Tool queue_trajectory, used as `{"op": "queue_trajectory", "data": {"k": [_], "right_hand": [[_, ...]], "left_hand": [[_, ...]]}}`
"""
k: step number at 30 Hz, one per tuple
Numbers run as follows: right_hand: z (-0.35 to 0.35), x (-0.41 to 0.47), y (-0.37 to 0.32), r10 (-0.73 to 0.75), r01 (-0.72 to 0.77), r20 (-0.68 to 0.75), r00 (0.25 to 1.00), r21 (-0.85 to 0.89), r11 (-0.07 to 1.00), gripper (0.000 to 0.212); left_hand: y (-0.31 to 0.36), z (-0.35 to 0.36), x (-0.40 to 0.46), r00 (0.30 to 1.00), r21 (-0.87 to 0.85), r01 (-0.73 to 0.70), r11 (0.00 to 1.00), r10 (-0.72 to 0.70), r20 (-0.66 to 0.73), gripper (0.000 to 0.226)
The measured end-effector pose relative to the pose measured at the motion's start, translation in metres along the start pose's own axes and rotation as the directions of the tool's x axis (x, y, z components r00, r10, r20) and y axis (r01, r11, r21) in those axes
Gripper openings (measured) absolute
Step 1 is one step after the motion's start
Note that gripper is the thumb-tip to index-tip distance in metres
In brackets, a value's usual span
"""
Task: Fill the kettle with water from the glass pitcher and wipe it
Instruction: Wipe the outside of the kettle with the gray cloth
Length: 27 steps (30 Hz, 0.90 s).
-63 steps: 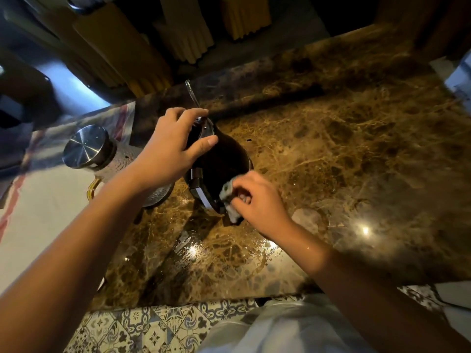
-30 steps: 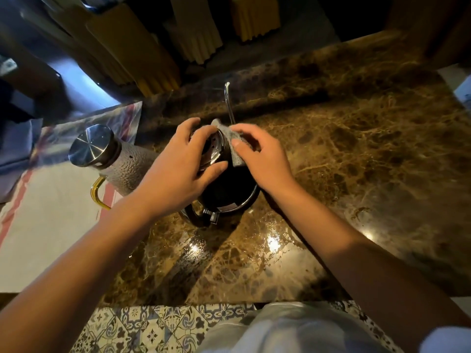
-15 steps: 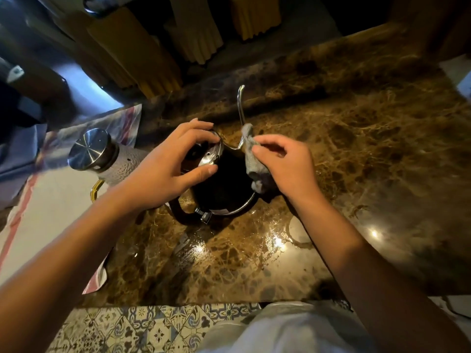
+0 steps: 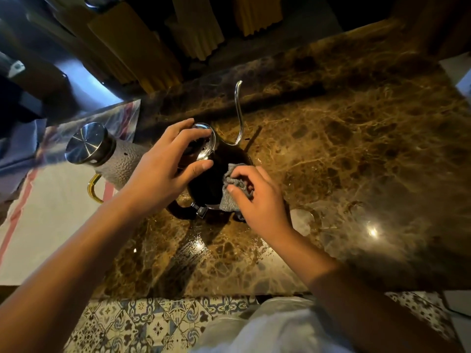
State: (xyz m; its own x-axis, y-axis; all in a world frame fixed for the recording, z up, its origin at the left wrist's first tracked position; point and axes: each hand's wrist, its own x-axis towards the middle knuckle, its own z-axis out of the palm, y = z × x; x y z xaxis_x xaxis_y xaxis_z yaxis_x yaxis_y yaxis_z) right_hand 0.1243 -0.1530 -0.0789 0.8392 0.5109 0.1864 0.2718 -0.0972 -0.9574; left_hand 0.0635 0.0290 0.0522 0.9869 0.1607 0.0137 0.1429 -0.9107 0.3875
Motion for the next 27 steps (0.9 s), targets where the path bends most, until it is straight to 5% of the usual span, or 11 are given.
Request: {"op": "queue_trajectory", "data": {"k": [4, 8, 14, 17, 20, 24, 27], "right_hand": [[-0.017, 0.014, -0.006, 0.199, -0.191, -0.013, 0.980, 0.222, 0.956, 0.015], [-0.034, 0.040, -0.024, 0.113, -0.084, -0.109, 0.988, 0.241, 0.967, 0.020], [-0.029, 0.036, -0.005, 0.087, -0.085, -0.041, 0.995, 0.039, 0.996, 0.025], [-0.034, 0.027, 0.011, 0.249, -0.246, -0.044, 0.967, 0.061, 0.967, 0.024], [-0.042, 0.027, 0.012, 0.430, -0.419, 0.016, 0.903, 0.261, 0.870, 0.021], [-0.046, 0.041, -0.018, 0.271, -0.247, -0.001, 0.962, 0.411, 0.878, 0.018], [-0.036, 0.050, -0.030, 0.124, -0.095, -0.087, 0.989, 0.279, 0.955, 0.019]], "left_hand": [[-0.006, -0.007, 0.003, 0.989, -0.098, -0.119, 0.988, 0.127, 0.078, 0.049], [-0.006, -0.016, 0.008, 0.962, -0.148, -0.156, 0.977, 0.184, 0.202, 0.051], [0.011, -0.014, -0.001, 0.976, 0.254, -0.150, 0.955, 0.101, 0.194, 0.061], [0.019, -0.010, -0.006, 0.984, 0.249, -0.095, 0.964, 0.052, 0.173, 0.060], [0.019, -0.015, -0.003, 0.972, 0.281, -0.139, 0.950, 0.077, 0.221, 0.062], [0.015, -0.027, 0.006, 0.936, 0.178, -0.210, 0.961, 0.145, 0.322, 0.058], [0.014, -0.031, 0.011, 0.918, 0.070, -0.206, 0.976, 0.168, 0.358, 0.056]]}}
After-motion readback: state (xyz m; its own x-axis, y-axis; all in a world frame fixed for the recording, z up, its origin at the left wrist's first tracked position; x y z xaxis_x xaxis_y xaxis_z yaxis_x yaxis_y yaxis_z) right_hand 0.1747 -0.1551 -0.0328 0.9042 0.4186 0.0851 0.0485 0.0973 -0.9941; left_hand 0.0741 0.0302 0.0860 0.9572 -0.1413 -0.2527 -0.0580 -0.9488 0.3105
